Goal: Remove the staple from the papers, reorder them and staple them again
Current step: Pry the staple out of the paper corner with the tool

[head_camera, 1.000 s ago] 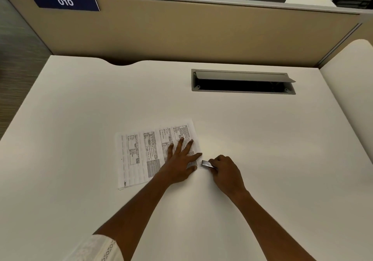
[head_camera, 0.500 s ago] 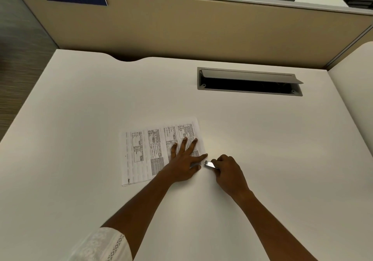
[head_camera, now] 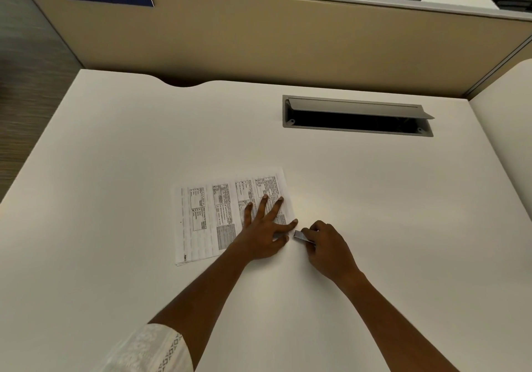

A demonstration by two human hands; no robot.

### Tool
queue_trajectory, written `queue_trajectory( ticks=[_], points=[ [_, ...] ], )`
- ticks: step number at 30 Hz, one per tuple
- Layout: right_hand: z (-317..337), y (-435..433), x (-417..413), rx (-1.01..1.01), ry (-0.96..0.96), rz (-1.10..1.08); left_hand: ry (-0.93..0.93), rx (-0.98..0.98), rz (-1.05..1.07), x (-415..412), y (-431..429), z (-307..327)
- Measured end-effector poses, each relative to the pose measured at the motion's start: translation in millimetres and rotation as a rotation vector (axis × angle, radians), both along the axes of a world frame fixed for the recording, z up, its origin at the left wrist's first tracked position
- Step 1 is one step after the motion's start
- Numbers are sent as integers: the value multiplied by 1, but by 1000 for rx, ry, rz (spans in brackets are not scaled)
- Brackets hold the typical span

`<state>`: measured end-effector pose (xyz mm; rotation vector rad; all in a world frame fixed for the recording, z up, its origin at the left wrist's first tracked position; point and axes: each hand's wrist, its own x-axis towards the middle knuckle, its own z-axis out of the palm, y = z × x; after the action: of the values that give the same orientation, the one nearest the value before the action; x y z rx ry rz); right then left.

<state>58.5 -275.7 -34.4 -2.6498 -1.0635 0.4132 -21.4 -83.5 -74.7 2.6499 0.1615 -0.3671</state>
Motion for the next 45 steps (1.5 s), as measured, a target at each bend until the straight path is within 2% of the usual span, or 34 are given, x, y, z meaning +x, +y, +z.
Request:
queue_trajectory(
  ticks=[6, 16, 26, 32, 37, 45],
  points=[
    [1, 7, -2, -12, -10, -44, 6, 1, -7, 0, 1, 0],
    [0, 6, 4, 0, -18, 31, 3, 25, 12, 1, -1, -1],
    [-6, 4, -5, 84, -33, -19, -10, 16, 35, 0, -2, -3],
    [-7, 5, -12, 142, -117, 67, 7, -14, 42, 0, -1, 0],
    [-3, -3, -4, 84, -23, -54, 20, -11, 39, 2, -1, 0],
    [-4, 4, -2, 28, 17, -43, 12, -14, 45, 2, -1, -2]
  ],
)
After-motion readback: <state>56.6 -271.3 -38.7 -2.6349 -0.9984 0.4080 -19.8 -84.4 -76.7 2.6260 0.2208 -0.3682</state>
